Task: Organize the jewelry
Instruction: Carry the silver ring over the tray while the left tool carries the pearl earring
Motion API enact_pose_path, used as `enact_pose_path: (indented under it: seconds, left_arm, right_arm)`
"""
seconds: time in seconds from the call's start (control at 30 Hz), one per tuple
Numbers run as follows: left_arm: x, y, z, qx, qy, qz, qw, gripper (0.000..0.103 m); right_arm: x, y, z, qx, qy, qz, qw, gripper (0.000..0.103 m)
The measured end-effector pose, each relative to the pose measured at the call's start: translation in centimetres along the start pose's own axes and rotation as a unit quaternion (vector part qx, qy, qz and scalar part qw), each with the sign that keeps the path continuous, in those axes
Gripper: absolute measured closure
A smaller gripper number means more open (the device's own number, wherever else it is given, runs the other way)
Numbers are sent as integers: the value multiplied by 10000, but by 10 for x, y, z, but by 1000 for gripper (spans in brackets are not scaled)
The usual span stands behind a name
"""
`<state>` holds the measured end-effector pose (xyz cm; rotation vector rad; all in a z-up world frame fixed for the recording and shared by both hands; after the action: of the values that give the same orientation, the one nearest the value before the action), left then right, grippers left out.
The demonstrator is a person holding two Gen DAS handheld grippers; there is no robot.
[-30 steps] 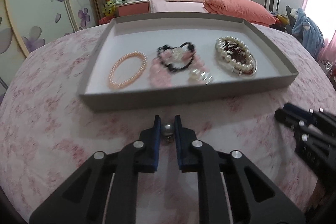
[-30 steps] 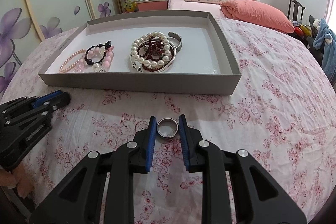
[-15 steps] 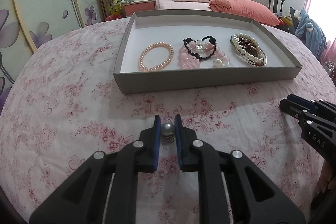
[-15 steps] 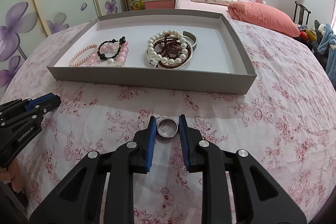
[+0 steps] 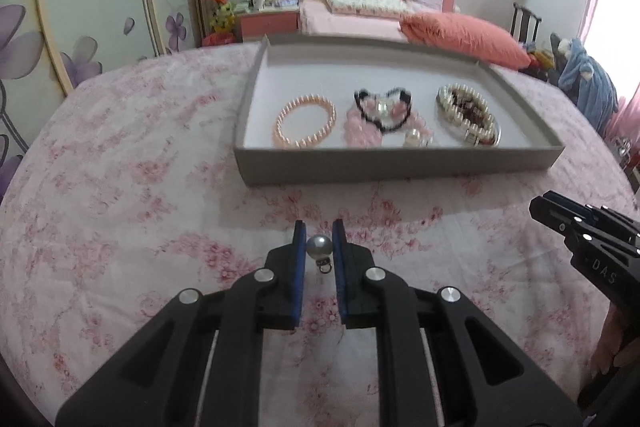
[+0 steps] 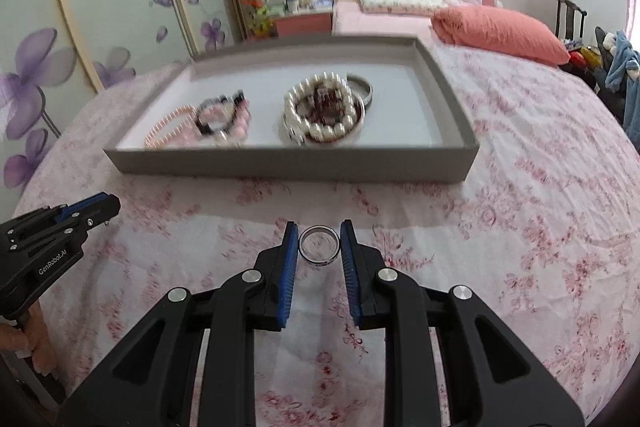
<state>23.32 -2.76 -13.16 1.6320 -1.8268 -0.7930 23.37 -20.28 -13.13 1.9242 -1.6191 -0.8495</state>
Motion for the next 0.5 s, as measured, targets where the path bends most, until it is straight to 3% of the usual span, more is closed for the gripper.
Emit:
enact_pose_path:
  seconds: [0.23,0.5]
  left_arm:
    - [6,43,-18,808,-72,-38,9967,89]
    - [17,86,-36,1664,-297,-256,9853,89]
  right_arm:
    - [-20,39,-21,866,142,-104,9961,80]
    - [-42,81,-43,1877,470,-8,9811,80]
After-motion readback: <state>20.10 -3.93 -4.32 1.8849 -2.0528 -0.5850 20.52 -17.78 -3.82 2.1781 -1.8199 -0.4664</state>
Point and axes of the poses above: each gripper's, at about its wrist camera, not at the fingertips, and y roughly against the way its jaws point, x to its right, z to its underside, the point moved 8 cm from there along -y, roughly the way its jaws point, and after that the axes turned 1 degree about -y, right-handed, at the moved point
